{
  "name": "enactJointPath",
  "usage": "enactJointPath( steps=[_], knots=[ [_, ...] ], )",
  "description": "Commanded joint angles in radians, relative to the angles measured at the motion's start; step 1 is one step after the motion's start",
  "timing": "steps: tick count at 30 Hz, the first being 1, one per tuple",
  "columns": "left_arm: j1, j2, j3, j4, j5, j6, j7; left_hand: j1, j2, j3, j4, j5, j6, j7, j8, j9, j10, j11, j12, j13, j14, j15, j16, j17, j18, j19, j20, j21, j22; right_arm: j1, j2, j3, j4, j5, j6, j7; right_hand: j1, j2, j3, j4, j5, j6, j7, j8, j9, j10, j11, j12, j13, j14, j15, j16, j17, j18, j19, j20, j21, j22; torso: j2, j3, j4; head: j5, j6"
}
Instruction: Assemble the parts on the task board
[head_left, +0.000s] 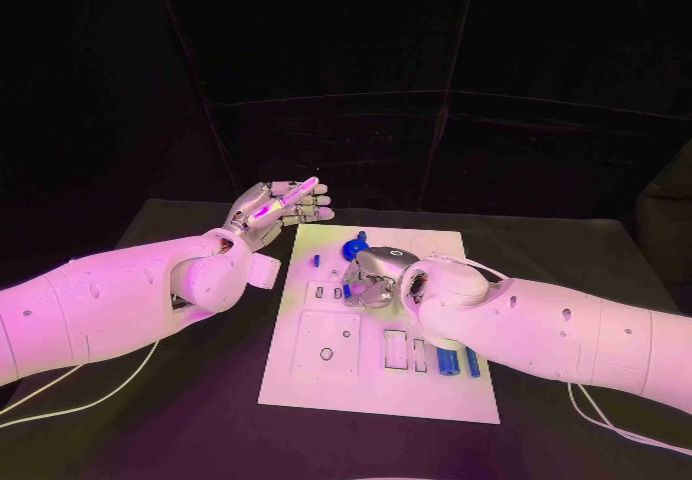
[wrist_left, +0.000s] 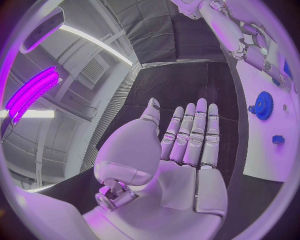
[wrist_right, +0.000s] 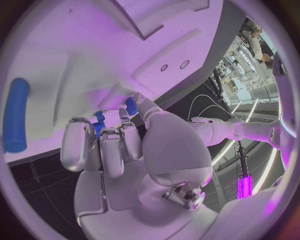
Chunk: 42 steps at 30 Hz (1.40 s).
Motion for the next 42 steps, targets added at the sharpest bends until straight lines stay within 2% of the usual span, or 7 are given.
enactJointPath(
  steps=[1,17,28,29,34,38,42],
  knots=[
    [0.002,0.0,0.0,0.0,-0.006,0.015,0.009,0.004,0.005,-0.003,-0.001,-0.003,-0.006,0.026,-0.007,-0.001,-0.005,0.0,-0.004,-0.001,0.002,0.003,-0.006,-0.001,0.005,0.007,0.0,-0.003,-0.001,0.0,0.0,-0.001,0.001,-0.004,-0.024,-0.008,-0.004,-0.011,-0.015,0.005,-0.009,-0.023,0.002,-0.005,0.0,-0.006,0.005,-0.008,0.073,0.104,0.011,0.003,0.263,-0.005,-0.005,0.003,-0.006,-0.002,0.0,0.0,0.0,-0.001,0.0],
    [0.002,-0.002,0.0,-0.011,-0.034,0.046,0.007,0.034,0.026,0.002,-0.025,-0.003,0.042,0.004,0.011,0.004,0.041,-0.021,0.005,0.003,0.055,-0.015,0.007,0.006,0.009,0.044,-0.012,0.005,-0.002,0.001,-0.098,0.001,0.103,0.079,-0.166,0.165,0.004,-0.037,-0.074,0.04,0.053,-0.093,0.01,0.004,0.003,-0.055,0.012,-0.065,0.012,0.094,0.018,-0.022,0.233,0.008,-0.037,0.012,-0.039,-0.07,-0.003,0.0004,-0.0015,-0.001,0.003],
    [0.03,-0.03,0.0,-0.035,-0.196,0.154,-0.149,0.043,0.032,-0.027,-0.043,-0.002,0.111,-0.069,0.0,0.003,0.235,-0.116,0.044,0.026,0.519,-0.152,0.319,0.185,0.008,0.413,-0.156,0.209,0.085,0.094,-0.257,0.003,0.187,0.451,-0.06,0.296,0.079,-0.001,-0.062,0.013,0.118,-0.07,0.009,0.037,0.012,-0.145,0.009,-0.181,-0.116,0.057,0.016,-0.108,0.135,0.043,-0.132,0.01,-0.153,-0.277,-0.007,0.003,-0.0026,-0.006,0.012],
    [0.037,-0.031,0.0,-0.04,-0.231,0.167,-0.18,0.042,0.03,-0.034,-0.043,0.0,0.122,-0.08,0.0,0.004,0.264,-0.124,0.049,0.032,0.518,-0.165,0.383,0.235,0.006,0.442,-0.167,0.229,0.094,0.105,-0.271,0.003,0.19,0.476,-0.051,0.307,0.082,0.0,-0.061,0.011,0.119,-0.067,0.008,0.04,0.013,-0.146,0.009,-0.182,-0.118,0.056,0.015,-0.109,0.133,0.043,-0.133,0.01,-0.155,-0.279,-0.011,0.0032,-0.0033,-0.006,0.009],
    [0.068,-0.035,0.0,-0.043,-0.408,0.211,-0.346,0.037,0.029,-0.049,-0.044,0.001,0.169,-0.117,0.019,0.022,0.408,-0.175,0.147,0.107,0.554,-0.206,1.175,1.164,-0.007,0.654,-0.228,0.46,0.254,0.141,-0.322,0.006,0.197,0.507,-0.037,0.343,0.095,0.011,-0.054,0.003,0.126,-0.045,0.004,0.059,0.017,-0.148,0.005,-0.186,-0.126,0.053,0.012,-0.119,0.124,0.045,-0.135,0.006,-0.166,-0.292,-0.019,0.0062,-0.0079,-0.007,0.007],
    [0.094,-0.029,0.0,-0.035,-0.576,0.267,-0.518,0.017,0.032,-0.052,-0.036,-0.008,0.151,-0.129,0.07,0.06,0.364,-0.181,0.315,0.266,0.548,-0.212,1.284,1.315,-0.056,0.666,-0.24,0.796,0.631,0.154,-0.344,0.014,0.184,0.509,-0.038,0.352,0.098,0.013,-0.053,0.001,0.128,-0.042,0.004,0.062,0.017,-0.149,0.004,-0.187,-0.128,0.052,0.011,-0.12,0.122,0.045,-0.135,0.006,-0.168,-0.294,-0.022,0.0081,-0.0088,-0.007,0.006],
    [0.115,-0.015,0.0,-0.029,-0.723,0.323,-0.68,-0.015,0.041,-0.063,-0.006,-0.003,0.12,-0.121,0.089,0.074,0.306,-0.175,0.363,0.316,0.539,-0.21,1.275,1.299,-0.05,0.666,-0.239,0.808,0.633,0.16,-0.354,0.018,0.165,0.51,-0.048,0.355,0.099,0.015,-0.052,0.001,0.13,-0.04,0.004,0.065,0.018,-0.149,0.004,-0.187,-0.128,0.052,0.011,-0.121,0.122,0.045,-0.135,0.005,-0.168,-0.294,-0.027,0.0103,-0.0124,-0.004,0.002]
  ],
)
